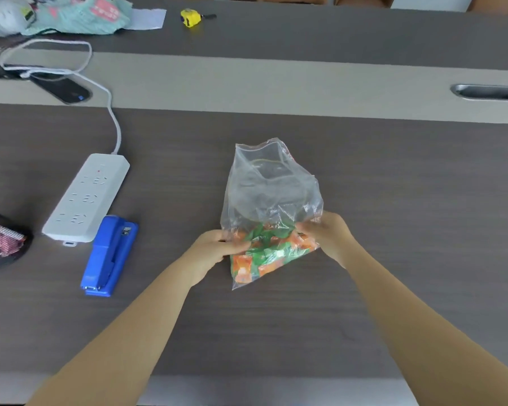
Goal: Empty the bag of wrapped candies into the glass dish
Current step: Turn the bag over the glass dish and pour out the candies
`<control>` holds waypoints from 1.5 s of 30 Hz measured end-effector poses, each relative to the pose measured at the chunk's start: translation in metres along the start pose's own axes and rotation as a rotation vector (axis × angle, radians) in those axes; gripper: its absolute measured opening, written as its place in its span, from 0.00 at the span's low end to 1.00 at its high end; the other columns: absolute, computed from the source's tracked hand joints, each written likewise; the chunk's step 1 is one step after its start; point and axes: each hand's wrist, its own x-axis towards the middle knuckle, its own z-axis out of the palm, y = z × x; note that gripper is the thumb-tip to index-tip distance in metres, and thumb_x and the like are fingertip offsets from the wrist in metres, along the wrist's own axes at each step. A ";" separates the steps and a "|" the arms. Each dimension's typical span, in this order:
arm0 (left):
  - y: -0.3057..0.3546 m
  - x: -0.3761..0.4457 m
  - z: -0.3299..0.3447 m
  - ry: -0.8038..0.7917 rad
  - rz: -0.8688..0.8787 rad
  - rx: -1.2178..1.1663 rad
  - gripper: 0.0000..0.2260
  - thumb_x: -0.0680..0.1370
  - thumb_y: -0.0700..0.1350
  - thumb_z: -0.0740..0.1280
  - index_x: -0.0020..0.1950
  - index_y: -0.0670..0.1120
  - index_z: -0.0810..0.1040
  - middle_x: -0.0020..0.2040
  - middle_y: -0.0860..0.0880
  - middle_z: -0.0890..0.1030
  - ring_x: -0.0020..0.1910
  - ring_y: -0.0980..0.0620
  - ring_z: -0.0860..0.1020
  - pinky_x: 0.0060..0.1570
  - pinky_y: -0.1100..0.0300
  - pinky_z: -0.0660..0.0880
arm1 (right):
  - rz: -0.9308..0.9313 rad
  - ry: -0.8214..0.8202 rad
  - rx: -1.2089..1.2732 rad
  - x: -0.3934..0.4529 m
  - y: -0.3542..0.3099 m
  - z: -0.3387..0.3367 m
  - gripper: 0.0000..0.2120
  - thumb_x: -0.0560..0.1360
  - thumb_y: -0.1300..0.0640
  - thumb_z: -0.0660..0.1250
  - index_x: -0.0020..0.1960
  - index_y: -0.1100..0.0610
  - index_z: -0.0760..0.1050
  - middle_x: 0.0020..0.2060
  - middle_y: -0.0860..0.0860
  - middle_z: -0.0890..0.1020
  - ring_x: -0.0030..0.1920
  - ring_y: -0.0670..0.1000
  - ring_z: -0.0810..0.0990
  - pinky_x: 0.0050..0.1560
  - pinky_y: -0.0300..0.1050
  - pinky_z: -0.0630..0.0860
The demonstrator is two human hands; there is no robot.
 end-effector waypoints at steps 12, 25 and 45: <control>0.021 -0.011 -0.004 -0.087 -0.032 -0.384 0.06 0.78 0.42 0.61 0.41 0.45 0.73 0.44 0.47 0.80 0.44 0.49 0.79 0.46 0.52 0.77 | 0.019 -0.034 0.124 -0.007 -0.019 -0.004 0.14 0.77 0.52 0.58 0.45 0.62 0.75 0.35 0.60 0.77 0.25 0.46 0.68 0.25 0.34 0.64; 0.051 -0.007 -0.009 -0.225 -0.052 -0.610 0.13 0.78 0.44 0.60 0.59 0.41 0.76 0.50 0.47 0.83 0.52 0.51 0.81 0.45 0.56 0.81 | 0.203 -0.252 0.557 -0.014 -0.037 -0.016 0.09 0.75 0.55 0.62 0.48 0.58 0.78 0.49 0.54 0.82 0.51 0.53 0.80 0.52 0.49 0.79; 0.083 -0.011 -0.025 0.013 -0.052 -0.335 0.02 0.72 0.32 0.67 0.43 0.35 0.79 0.45 0.45 0.83 0.33 0.55 0.84 0.32 0.70 0.80 | 0.071 0.122 0.236 -0.005 -0.060 -0.024 0.18 0.74 0.59 0.64 0.54 0.74 0.73 0.38 0.62 0.80 0.29 0.52 0.79 0.30 0.40 0.81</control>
